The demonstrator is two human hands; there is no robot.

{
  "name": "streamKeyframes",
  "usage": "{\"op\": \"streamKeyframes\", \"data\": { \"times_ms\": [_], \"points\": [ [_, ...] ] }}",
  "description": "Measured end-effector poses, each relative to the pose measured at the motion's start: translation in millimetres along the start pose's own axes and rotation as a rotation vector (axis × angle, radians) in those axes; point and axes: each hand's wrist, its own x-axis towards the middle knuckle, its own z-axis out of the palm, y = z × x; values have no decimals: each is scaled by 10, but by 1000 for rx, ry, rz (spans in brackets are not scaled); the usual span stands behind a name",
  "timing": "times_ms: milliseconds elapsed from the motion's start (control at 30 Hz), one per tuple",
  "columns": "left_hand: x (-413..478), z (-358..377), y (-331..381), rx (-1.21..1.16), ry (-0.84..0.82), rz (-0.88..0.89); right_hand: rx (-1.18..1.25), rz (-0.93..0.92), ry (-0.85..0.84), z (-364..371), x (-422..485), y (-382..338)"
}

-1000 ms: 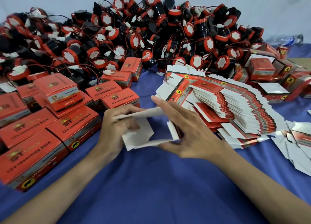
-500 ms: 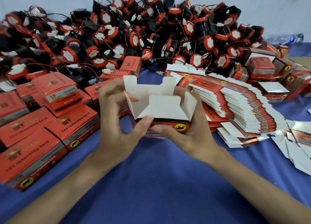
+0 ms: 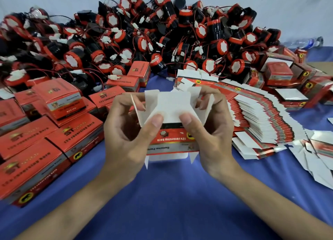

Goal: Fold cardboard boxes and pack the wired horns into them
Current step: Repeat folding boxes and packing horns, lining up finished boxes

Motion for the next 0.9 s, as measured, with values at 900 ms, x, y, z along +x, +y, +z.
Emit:
{"op": "streamKeyframes", "data": {
  "times_ms": [900],
  "points": [
    [-80, 158, -35, 208, -109, 15, -76, 38, -107, 22, -75, 21]
  ]
}}
